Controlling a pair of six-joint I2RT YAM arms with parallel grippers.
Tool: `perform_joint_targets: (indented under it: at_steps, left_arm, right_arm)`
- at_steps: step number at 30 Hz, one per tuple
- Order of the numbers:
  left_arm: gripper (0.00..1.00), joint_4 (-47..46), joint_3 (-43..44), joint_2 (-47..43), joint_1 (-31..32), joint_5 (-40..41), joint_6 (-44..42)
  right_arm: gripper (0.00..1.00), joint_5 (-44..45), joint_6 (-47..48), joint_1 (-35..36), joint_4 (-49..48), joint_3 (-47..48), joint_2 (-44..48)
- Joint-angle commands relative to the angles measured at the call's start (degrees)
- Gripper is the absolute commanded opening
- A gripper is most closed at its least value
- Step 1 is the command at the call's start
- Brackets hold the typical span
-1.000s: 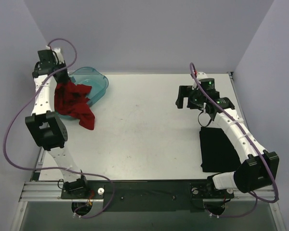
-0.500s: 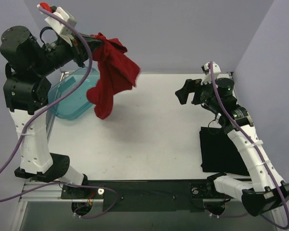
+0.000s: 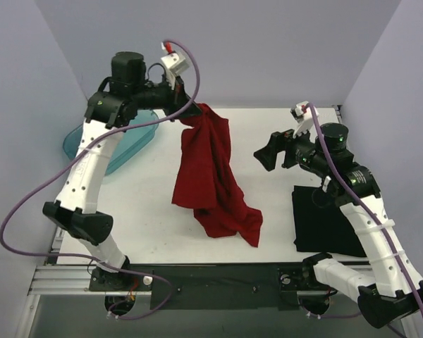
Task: Fold and stack the t-shirts
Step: Move the tshirt to the center of the board, then flatten out the tshirt
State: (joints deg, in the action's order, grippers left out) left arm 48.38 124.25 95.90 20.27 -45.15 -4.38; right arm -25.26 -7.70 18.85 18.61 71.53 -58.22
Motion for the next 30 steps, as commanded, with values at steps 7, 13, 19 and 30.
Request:
perform_joint_targets:
  at_steps: [7, 13, 19, 30]
  left_arm:
    - [0.0, 2.49, 1.0, 6.14, 0.3, -4.86, -19.5]
    - [0.0, 15.66, 4.15, 3.77, 0.29, -11.8, -37.17]
    - [0.0, 5.19, -0.28, -0.61, 0.73, -3.41, -16.41]
    - [0.0, -8.83, -5.34, -2.12, 4.25, -3.19, 15.89]
  right_arm:
    - [0.88, 2.4, 5.32, 0.4, 4.24, -4.99, -7.16]
    - [0.8, -19.44, 19.17, -0.13, 4.95, 3.25, -14.99]
    - [0.8, -22.66, 15.47, 4.17, -0.07, 13.0, -19.64]
    - [0.75, 2.67, 0.59, 20.34, -20.29, 7.38, -20.69]
